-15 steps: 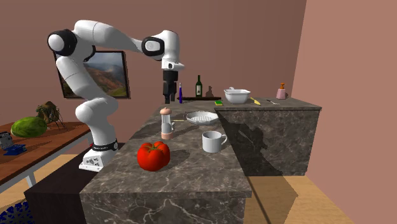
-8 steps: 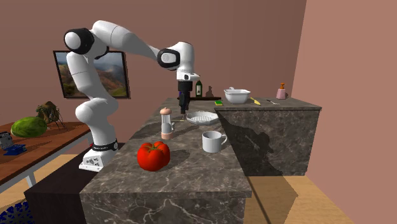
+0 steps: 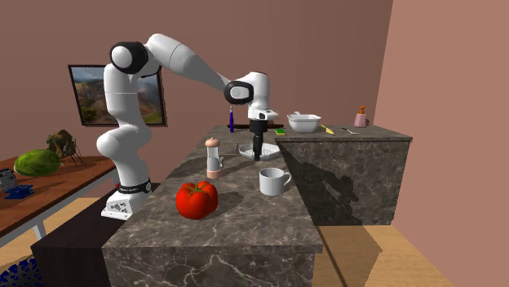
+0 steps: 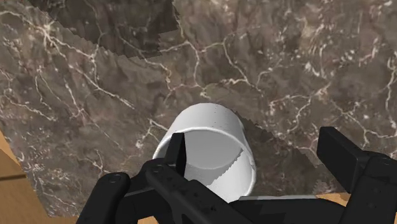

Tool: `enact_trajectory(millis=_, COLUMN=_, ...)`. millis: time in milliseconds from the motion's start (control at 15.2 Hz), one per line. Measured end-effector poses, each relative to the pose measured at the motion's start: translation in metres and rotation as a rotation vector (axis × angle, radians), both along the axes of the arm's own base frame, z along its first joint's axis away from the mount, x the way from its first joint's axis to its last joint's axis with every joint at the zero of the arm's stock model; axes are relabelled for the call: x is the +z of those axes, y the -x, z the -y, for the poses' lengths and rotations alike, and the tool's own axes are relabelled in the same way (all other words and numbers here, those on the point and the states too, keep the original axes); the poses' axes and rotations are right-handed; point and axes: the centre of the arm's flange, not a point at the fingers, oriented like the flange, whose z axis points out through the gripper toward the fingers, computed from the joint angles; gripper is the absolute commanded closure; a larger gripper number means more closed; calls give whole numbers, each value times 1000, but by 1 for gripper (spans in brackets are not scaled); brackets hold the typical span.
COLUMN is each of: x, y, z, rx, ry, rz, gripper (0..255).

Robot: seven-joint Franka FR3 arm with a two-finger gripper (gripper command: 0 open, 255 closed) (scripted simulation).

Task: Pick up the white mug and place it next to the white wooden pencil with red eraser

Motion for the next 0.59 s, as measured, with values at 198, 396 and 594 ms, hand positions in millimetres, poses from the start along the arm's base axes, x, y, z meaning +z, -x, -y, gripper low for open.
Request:
enact_trajectory(millis=198, x=-23, y=-31, z=-2, rx=2, ry=-3, rz=7, gripper=0)
enact_trajectory(millis=396, x=-38, y=-54, z=-3, rx=4, ry=-5, rz=12, gripper=0)
enact_trajectory(millis=594, x=-57, y=-56, z=-2, rx=4, ry=-5, rz=13, gripper=0)
